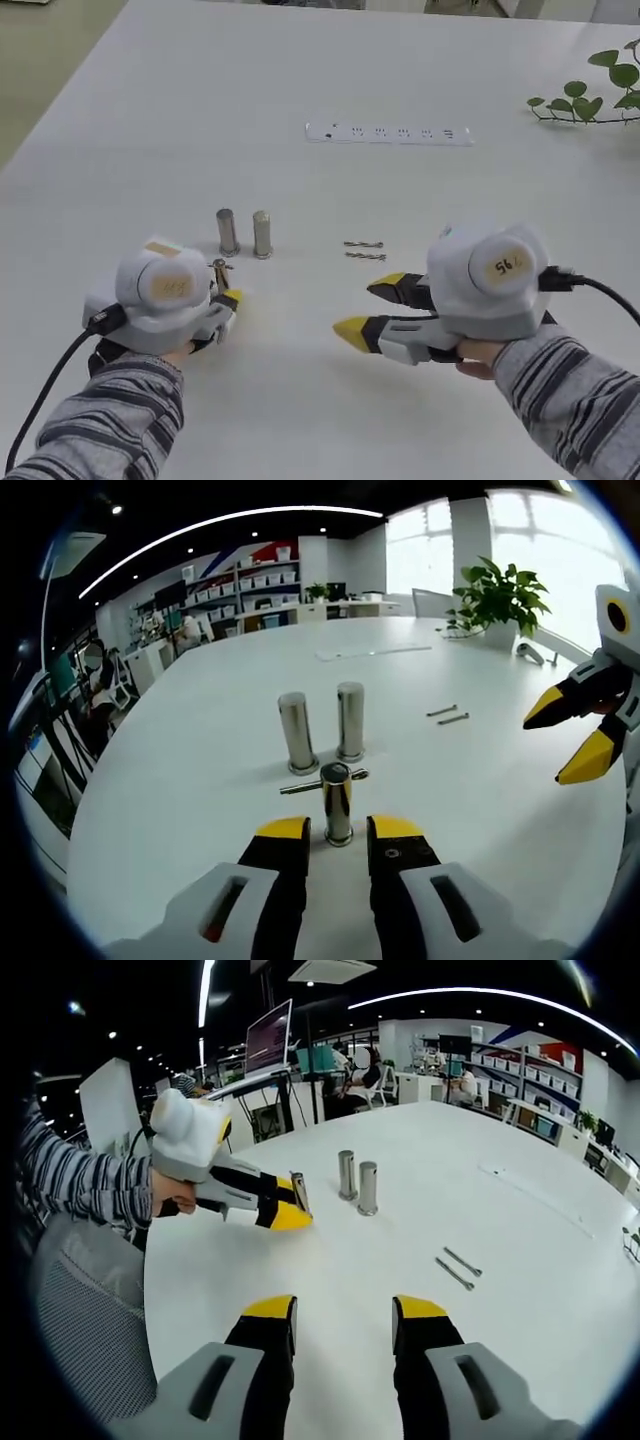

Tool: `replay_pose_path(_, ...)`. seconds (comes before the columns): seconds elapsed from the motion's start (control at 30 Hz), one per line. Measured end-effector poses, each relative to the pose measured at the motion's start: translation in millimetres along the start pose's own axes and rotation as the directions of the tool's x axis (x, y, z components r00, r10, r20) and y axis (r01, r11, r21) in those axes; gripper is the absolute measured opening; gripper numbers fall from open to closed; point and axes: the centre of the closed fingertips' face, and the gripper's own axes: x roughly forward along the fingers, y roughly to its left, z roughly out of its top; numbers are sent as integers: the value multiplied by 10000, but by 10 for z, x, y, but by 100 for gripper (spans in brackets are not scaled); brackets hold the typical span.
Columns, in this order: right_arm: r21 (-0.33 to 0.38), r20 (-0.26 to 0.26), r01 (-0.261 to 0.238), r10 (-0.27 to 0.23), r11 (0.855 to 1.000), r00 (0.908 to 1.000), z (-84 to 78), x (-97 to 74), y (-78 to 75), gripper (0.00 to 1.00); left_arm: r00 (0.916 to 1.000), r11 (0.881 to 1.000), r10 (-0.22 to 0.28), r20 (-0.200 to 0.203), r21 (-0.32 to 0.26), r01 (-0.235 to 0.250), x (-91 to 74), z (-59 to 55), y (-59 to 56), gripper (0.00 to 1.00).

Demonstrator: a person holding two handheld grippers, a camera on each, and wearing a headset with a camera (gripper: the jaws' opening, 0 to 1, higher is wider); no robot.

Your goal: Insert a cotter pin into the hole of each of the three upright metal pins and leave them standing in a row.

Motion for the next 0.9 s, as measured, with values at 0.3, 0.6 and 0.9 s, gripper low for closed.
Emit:
replay_pose_path(0.3, 88, 328, 169, -171, 9998, 9993, 96, -53, -36, 35, 9976, 9993, -238, 646, -280, 257, -208, 134, -61, 40)
replay_pose_path(0.6, 270, 866, 255, -278, 9993, 9959, 308, -23, -83, 36, 9909, 9985, -518, 1240, 240, 492, -447, 239, -113, 59)
replay_pose_path(0.9, 193, 1166, 120, -142, 9997, 9931, 557, 186, -138, 41, 9828, 9968, -785, 1673, -2, 797, -637, 311, -156, 74)
